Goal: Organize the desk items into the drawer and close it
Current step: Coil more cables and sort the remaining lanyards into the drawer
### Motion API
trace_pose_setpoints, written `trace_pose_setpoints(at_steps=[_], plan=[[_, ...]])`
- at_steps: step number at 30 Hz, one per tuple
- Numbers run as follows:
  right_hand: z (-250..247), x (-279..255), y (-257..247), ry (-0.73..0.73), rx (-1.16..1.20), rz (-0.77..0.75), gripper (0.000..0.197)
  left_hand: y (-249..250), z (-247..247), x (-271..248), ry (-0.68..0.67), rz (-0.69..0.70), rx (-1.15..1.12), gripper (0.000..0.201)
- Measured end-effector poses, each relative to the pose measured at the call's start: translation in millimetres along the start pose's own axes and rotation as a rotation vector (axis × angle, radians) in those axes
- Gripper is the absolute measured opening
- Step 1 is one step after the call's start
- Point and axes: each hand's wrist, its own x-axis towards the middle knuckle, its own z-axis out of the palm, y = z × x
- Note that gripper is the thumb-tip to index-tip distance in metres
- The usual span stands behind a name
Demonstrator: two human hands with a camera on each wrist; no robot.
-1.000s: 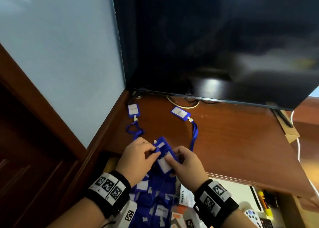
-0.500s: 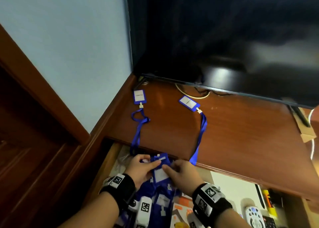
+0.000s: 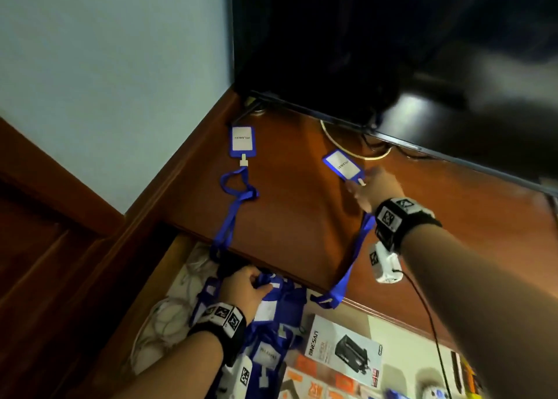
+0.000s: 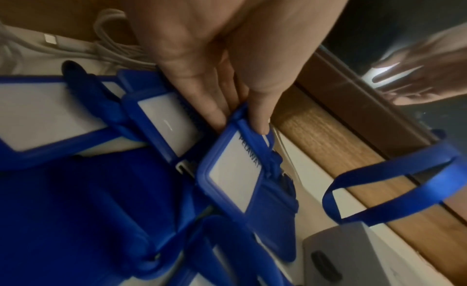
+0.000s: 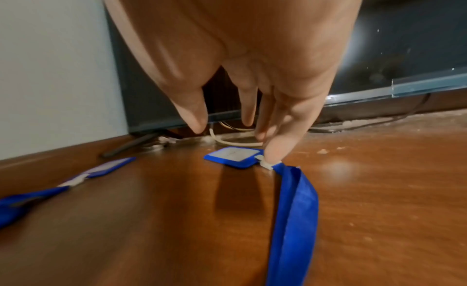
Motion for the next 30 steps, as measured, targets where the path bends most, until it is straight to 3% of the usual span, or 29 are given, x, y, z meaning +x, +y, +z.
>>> trace_pose_setpoints(at_steps=[6,11,16,18,22,24,27,30], plan=[[18.1,47.0,0.1,-0.054,-0.101,0.104,0.081,2.0,8.1,3.2,0.049,0.005,0.253,0.029],[27.0,48.5,1.5,-0.006,-0.139,0.123,0.077,1.7,5.4,0.1,0.093,-0.018,0.203,0.050],[26.8,39.1,5.9,-0.052,-0.014,0.213,0.101,1.6,-14.0,-10.6,0.066,0.007,0.218,0.055],[24.0,27.7,9.6,-0.044,0.093,0.140,0.090,3.9,-27.4,-17.7,0.053,0.043,0.258,0.048],[22.5,-16.5,16.4,0.012,0.283,-0.113,0.040,16.6,-65.2,-40.1,0.083,0.087,0.264,0.020],[18.1,-45.2,14.9,0.033,0.427,-0.242,0.027,32.4,-86.6,-51.8,0.162,0.139,0.214,0.028],[-10.5,-98.3,8.7,-0.047,0.518,-0.408,0.020,72.4,-124.4,-65.9,0.264,0.311,0.048,0.020],[-52.7,-151.6,3.3,-0.124,0.471,-0.579,0.023,115.6,-155.8,-67.7,0.147,0.525,-0.028,0.051]])
